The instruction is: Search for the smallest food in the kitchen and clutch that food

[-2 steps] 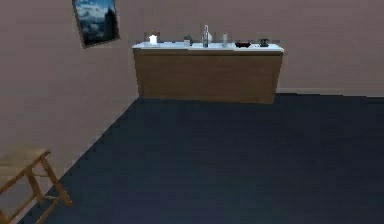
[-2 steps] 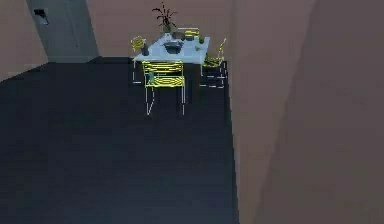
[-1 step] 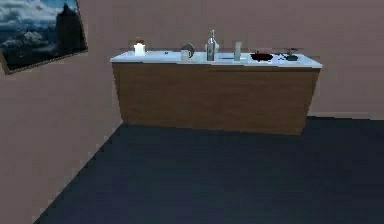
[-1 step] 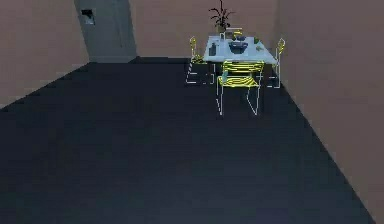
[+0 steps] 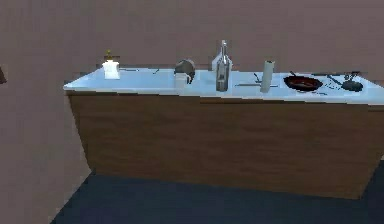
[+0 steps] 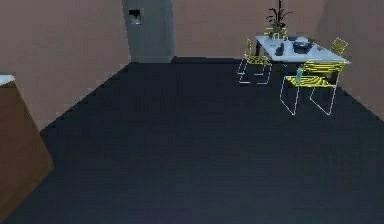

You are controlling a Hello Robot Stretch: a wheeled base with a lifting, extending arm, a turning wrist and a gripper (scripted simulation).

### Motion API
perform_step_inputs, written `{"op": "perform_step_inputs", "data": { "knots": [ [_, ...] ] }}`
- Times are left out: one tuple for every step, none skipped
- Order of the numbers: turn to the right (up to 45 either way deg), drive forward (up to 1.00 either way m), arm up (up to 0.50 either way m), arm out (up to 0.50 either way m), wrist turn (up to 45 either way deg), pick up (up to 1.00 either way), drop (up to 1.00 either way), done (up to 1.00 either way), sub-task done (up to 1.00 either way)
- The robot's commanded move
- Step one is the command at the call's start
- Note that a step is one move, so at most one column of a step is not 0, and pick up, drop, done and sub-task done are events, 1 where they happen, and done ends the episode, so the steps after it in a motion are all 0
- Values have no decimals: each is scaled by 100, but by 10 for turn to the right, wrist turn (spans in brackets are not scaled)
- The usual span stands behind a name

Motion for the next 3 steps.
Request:
{"op": "perform_step_inputs", "data": {
  "knots": [
    [0, 75, 0, 0, 0, 0, 0, 0, 0],
    [450, 0, 0, 0, 0, 0, 0, 0, 0],
    [450, 0, 0, 0, 0, 0, 0, 0, 0]
  ]
}}
